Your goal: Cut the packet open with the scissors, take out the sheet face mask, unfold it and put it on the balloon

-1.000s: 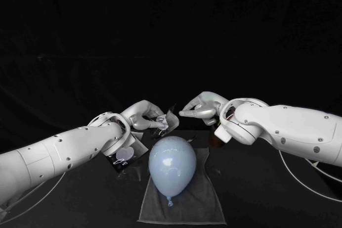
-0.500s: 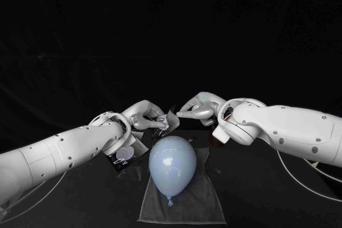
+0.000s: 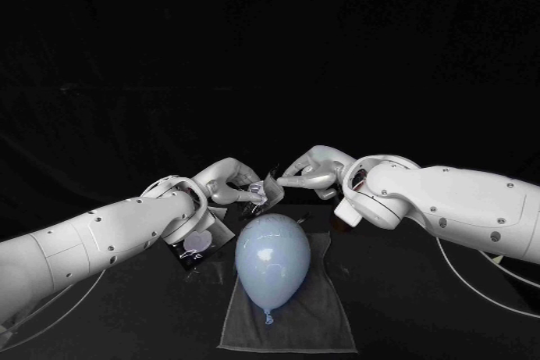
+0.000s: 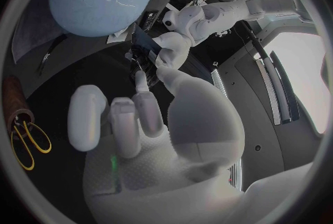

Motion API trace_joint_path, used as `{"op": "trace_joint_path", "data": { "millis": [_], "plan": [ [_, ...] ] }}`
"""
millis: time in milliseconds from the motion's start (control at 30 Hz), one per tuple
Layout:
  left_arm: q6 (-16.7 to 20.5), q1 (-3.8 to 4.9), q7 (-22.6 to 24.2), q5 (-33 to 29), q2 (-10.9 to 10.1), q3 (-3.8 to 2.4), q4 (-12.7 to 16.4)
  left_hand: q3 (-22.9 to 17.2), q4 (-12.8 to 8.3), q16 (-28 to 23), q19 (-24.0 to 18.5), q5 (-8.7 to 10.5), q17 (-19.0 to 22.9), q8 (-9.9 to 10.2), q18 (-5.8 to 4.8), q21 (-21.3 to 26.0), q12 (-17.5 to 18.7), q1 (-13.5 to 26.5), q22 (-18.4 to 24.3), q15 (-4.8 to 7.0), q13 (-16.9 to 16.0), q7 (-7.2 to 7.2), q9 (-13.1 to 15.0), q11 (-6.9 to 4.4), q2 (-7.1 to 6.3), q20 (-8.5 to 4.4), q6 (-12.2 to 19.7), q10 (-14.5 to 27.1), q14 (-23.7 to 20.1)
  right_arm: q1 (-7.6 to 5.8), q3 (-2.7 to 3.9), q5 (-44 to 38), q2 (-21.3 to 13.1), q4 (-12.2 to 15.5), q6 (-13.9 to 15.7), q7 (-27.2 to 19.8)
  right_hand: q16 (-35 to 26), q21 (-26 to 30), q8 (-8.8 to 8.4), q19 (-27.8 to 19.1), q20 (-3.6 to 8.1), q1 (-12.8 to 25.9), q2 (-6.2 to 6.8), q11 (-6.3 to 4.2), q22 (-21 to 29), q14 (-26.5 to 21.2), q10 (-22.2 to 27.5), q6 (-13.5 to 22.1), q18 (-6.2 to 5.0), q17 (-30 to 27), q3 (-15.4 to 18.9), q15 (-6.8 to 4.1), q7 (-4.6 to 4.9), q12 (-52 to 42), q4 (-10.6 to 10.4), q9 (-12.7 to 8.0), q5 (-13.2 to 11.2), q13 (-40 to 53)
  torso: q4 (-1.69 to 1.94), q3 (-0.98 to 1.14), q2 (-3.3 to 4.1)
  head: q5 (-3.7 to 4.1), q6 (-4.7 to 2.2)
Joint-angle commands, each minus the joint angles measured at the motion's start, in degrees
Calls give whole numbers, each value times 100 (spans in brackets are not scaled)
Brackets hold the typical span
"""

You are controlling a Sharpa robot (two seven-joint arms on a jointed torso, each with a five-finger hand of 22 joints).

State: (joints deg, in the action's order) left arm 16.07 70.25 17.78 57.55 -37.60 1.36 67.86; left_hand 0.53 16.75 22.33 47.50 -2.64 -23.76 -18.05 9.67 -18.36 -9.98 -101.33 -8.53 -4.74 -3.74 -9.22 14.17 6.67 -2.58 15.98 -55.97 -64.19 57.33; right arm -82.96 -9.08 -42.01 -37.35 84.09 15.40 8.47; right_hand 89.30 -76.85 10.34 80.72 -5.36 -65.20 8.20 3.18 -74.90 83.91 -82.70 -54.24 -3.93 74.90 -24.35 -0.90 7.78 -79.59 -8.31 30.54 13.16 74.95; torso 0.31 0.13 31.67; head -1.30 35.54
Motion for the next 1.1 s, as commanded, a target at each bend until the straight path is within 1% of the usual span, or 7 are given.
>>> {"op": "trace_joint_path", "data": {
  "millis": [33, 333, 600, 767, 867, 1100],
  "plan": [
    [-78, 15, 20, -46, 15, -9, 5, -43, -7, -39, 10, -13, -9, 34, 50, -27, 32, -59, -5, -36, 1, -40, 8, 45, -6, 2, -2, 14, -16, 7, 6, -49, 15, -13, -111, -62, 26, -11, -31, 23, 4, -6, 34, 3, -136, 575, -47, -3, 7, 1348, 12, 13, 16, -36, -21, 9, -35, 586, 0, 0, 0, 4, 6],
    [-102, 15, 12, -56, 14, -9, 11, -51, -8, -44, 6, -14, -9, 41, 49, -31, 44, -68, -7, -38, 1, -45, 4, 48, -10, 2, 2, 17, -18, 17, 5, -68, 60, -87, -137, -43, 28, -15, -30, 27, 4, -42, 22, 0, -142, 576, -49, -6, 9, 1353, -2, 13, 12, -40, -6, 12, -54, 592, 3, -2, 1, 5, 11],
    [-110, 15, 16, -82, 12, -9, 14, -56, -6, -49, 1, -14, -10, 47, 48, -33, 55, -68, -9, -41, 2, -50, 2, 53, -13, 2, 5, 22, -21, 33, 4, -155, 77, -117, -147, -23, 30, -23, -21, 34, 7, -163, -24, -8, -158, 577, -53, -25, 11, 1359, -59, 7, 4, -50, 51, 24, -85, 607, 4, -3, -2, 11, 13],
    [-127, 15, 6, -97, 6, -9, 8, -56, -6, -49, 1, -14, -10, 47, 48, -33, 55, -68, -9, -41, 2, -50, 2, 53, -13, 2, 5, 22, -21, 39, 4, -239, 38, -63, -117, -61, 29, -26, -16, 36, 9, -210, -29, -12, -163, 577, -54, -34, 12, 1358, -77, 4, 0, -52, 79, 29, -93, 611, 3, -1, -1, 10, 9],
    [-141, 16, -2, -103, 4, -9, 2, -56, -6, -49, 1, -14, -10, 47, 48, -33, 55, -68, -9, -41, 2, -50, 2, 53, -13, 2, 5, 22, -21, 40, 4, -288, 9, -25, -80, -107, 31, -32, -16, 41, 10, -215, -5, -10, -172, 578, -61, -34, 14, 1363, -68, 4, 2, -63, 88, 30, -90, 622, -2, -1, -3, 8, 7],
    [-180, 16, -27, -115, 9, -8, -20, -56, -6, -49, 1, -14, -10, 47, 48, -33, 55, -68, -9, -41, 2, -50, 2, 53, -13, 2, 5, 22, -21, 42, 4, -430, -37, 34, 59, -225, 36, -51, -13, 55, 11, -228, 6, -12, -192, 582, -75, -39, 20, 1382, -69, 3, 0, -83, 99, 33, -74, 641, -1, 1, -2, 8, -6]
  ]
}}
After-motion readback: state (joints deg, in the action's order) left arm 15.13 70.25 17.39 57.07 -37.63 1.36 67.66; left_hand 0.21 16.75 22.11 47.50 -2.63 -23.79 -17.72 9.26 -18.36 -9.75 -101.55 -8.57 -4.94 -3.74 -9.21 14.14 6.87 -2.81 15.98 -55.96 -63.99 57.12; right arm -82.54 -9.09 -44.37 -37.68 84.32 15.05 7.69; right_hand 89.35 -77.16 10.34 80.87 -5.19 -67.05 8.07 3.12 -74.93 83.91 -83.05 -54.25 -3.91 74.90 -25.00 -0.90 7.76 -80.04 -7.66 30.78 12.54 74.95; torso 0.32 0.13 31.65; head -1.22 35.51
